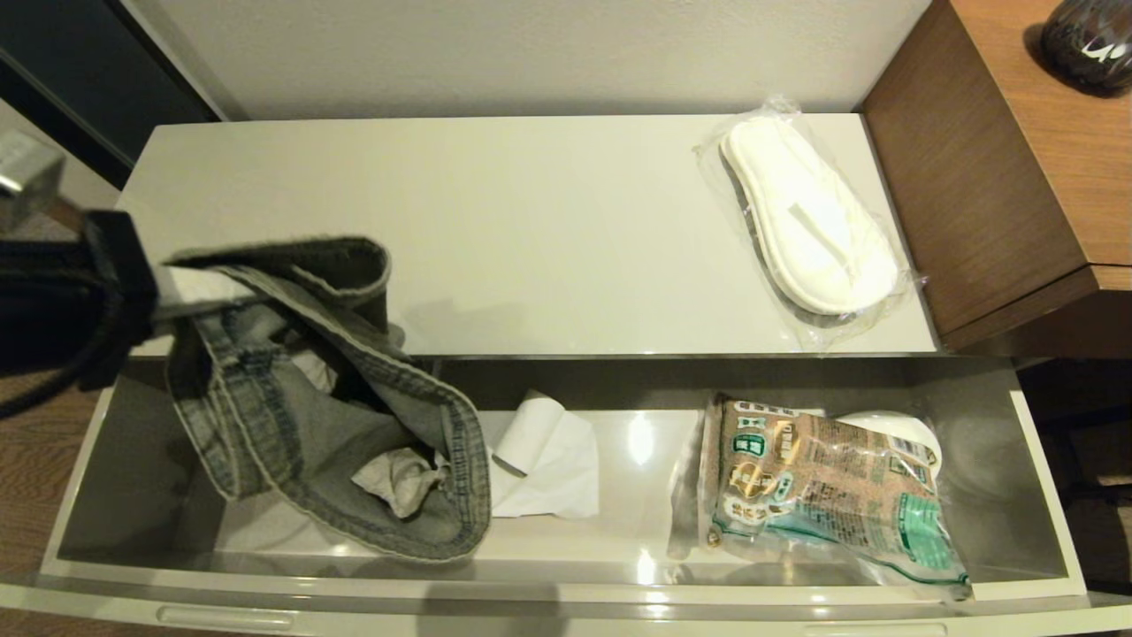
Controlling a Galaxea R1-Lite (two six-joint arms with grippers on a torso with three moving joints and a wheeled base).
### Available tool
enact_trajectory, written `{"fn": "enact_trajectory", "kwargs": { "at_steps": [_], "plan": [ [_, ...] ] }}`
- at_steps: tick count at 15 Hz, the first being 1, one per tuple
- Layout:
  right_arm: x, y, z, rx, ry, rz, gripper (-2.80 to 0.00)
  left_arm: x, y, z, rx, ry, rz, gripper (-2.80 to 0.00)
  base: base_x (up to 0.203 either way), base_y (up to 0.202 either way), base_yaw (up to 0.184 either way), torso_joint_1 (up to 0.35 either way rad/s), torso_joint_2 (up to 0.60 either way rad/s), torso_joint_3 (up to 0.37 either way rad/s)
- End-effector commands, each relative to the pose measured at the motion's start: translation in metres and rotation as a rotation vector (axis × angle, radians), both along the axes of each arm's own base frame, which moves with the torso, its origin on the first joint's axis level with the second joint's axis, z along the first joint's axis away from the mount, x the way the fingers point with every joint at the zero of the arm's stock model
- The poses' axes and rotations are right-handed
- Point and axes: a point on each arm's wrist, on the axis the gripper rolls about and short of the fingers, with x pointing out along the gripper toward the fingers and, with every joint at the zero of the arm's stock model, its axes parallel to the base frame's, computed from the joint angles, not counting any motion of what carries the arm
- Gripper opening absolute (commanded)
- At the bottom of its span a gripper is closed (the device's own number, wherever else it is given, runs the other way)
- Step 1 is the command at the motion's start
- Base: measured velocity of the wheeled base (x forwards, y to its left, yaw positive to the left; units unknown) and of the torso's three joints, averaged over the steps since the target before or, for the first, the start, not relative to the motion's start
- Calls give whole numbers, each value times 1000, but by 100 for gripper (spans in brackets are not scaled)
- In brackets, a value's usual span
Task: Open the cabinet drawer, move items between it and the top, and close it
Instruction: Take out the shorts from the drawer, then place the shorts on the table
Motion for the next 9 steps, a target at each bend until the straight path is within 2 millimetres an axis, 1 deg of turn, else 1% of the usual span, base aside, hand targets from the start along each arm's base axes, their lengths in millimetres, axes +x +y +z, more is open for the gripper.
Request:
{"fn": "enact_trajectory", "kwargs": {
  "at_steps": [1, 3, 4, 5, 6, 7, 8, 9],
  "plan": [
    [0, 0, 0, 0, 2, 0, -280, -45, 1, 45, -53, -148, -74, -280, 0, 0, 0, 0, 0, 0],
    [0, 0, 0, 0, 2, 0, -280, -60, 1, 79, -58, -242, -94, -280, 0, 0, 0, 0, 0, 0],
    [0, 0, 0, 0, 2, 0, -280, -57, 1, 94, -54, -277, -98, -280, 0, 0, 0, 0, 0, 0],
    [0, 0, 0, 0, 2, 0, -280, -45, 0, 100, -50, -275, -101, -280, 0, 0, 0, 0, 0, 0],
    [0, 0, 0, -3, 2, 0, -280, -41, 0, 102, -47, -271, -101, -280, 0, 0, 0, 0, 0, 0],
    [0, 0, 0, -3, 3, 0, -280, -31, 1, 108, -45, -281, -96, -280, 0, 0, 0, 0, 0, 0],
    [0, 0, 0, -3, 3, 0, -280, -12, 1, 114, -44, -287, -92, -280, 0, 0, 0, 0, 0, 0],
    [0, 0, 0, 0, 2, 0, -280, 24, 1, 112, -34, -271, -90, -280, 0, 0, 0, 0, 0, 0]
  ]
}}
